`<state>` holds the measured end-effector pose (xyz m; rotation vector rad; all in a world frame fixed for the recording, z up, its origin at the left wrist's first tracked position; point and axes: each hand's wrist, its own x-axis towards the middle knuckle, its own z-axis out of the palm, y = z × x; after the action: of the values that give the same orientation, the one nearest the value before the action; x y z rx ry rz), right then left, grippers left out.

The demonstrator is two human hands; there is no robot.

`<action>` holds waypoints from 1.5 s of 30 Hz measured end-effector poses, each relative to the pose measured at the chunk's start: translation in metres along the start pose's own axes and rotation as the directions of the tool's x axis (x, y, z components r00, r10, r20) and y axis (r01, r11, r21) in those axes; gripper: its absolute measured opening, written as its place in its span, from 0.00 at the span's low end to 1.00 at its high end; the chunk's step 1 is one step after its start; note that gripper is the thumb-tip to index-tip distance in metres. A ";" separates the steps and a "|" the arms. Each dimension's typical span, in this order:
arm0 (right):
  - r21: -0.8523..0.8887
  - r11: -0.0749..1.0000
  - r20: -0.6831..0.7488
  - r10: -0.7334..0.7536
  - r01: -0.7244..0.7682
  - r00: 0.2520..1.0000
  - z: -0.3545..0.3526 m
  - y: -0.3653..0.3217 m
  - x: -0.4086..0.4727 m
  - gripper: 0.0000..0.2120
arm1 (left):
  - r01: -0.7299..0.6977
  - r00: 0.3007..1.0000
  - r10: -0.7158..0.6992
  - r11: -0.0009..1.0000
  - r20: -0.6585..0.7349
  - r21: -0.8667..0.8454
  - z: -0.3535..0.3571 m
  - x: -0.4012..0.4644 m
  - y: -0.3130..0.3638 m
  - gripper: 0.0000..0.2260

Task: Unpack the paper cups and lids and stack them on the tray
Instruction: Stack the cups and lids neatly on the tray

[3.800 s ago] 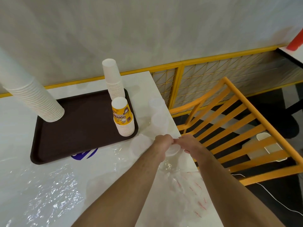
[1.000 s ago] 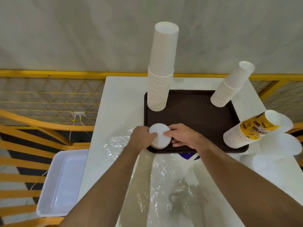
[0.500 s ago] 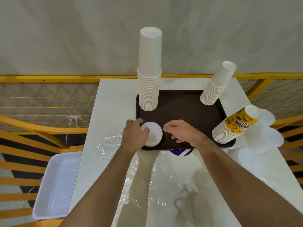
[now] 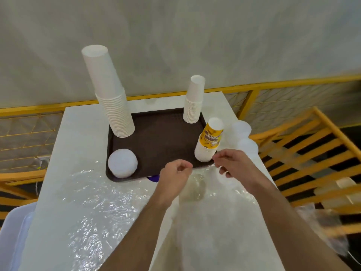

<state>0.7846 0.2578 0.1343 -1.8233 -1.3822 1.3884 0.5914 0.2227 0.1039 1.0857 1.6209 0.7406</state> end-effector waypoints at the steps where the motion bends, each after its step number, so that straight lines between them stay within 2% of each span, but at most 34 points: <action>1: 0.013 1.000 -0.066 0.016 -0.015 0.998 -0.011 0.011 0.002 0.05 | 0.017 1.000 -0.017 1.000 0.017 -0.007 0.013 0.002 0.004 0.06; 4: 0.084 0.989 -0.246 0.135 -0.118 0.960 -0.032 0.047 0.016 0.03 | 0.093 0.993 -0.091 0.995 0.075 -0.023 0.049 0.012 0.011 0.05; 5: 0.110 0.981 -0.268 0.186 -0.162 0.945 -0.035 0.059 0.021 0.06 | 0.122 0.989 -0.120 0.992 0.090 -0.024 0.060 0.017 0.012 0.04; 7: 0.175 0.953 -0.252 0.288 -0.249 0.924 -0.039 0.076 0.031 0.12 | 0.190 0.977 -0.188 0.982 0.099 -0.010 0.080 0.026 0.010 0.05; 8: 0.199 0.939 -0.227 0.324 -0.282 0.918 -0.040 0.083 0.036 0.14 | 0.227 0.969 -0.227 0.974 0.103 0.009 0.089 0.031 0.008 0.10; 11: 0.241 0.911 -0.146 0.374 -0.334 0.916 -0.040 0.090 0.044 0.10 | 0.327 0.935 -0.332 0.943 0.128 0.055 0.109 0.043 0.001 0.26; 13: 0.233 0.897 -0.109 0.408 -0.376 0.906 -0.038 0.093 0.048 0.06 | 0.376 0.915 -0.381 0.925 0.134 0.061 0.118 0.050 -0.002 0.28; 15: 0.220 0.888 -0.083 0.430 -0.405 0.899 -0.035 0.096 0.053 0.08 | 0.394 0.908 -0.401 0.916 0.124 0.072 0.124 0.056 -0.005 0.28; 24: 0.177 0.886 -0.042 0.442 -0.428 0.896 -0.031 0.111 0.066 0.15 | 0.361 0.923 -0.378 0.917 0.074 0.170 0.132 0.063 -0.005 0.24; 28: 0.159 0.877 -0.004 0.459 -0.453 0.888 -0.035 0.111 0.067 0.14 | 0.353 0.927 -0.366 0.925 0.082 0.139 0.130 0.067 -0.008 0.25; 30: 0.200 0.866 0.018 0.465 -0.458 0.885 -0.037 0.113 0.068 0.15 | 0.356 0.927 -0.366 0.928 0.082 0.115 0.128 0.068 -0.008 0.22; 32: 0.240 0.856 0.035 0.465 -0.459 0.885 -0.039 0.114 0.068 0.21 | 0.364 0.924 -0.370 0.929 0.095 0.071 0.127 0.068 -0.006 0.16; 36: 0.301 0.846 0.083 0.437 -0.441 0.896 -0.044 0.113 0.064 0.19 | 0.398 0.910 -0.390 0.917 0.140 -0.037 0.123 0.066 -0.005 0.10; 38: 0.337 0.844 0.125 0.398 -0.417 0.909 -0.047 0.110 0.060 0.21 | 0.408 0.905 -0.391 0.909 0.170 -0.082 0.120 0.063 -0.003 0.05; 45: 0.415 0.823 0.257 0.304 -0.389 0.917 -0.052 0.103 0.049 0.22 | 0.413 0.902 -0.357 0.876 0.242 -0.249 0.112 0.056 -0.001 0.15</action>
<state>0.8755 0.2727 0.0489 -1.7041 -0.7090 1.9169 0.6931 0.2690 0.0468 0.5698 1.4461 0.5674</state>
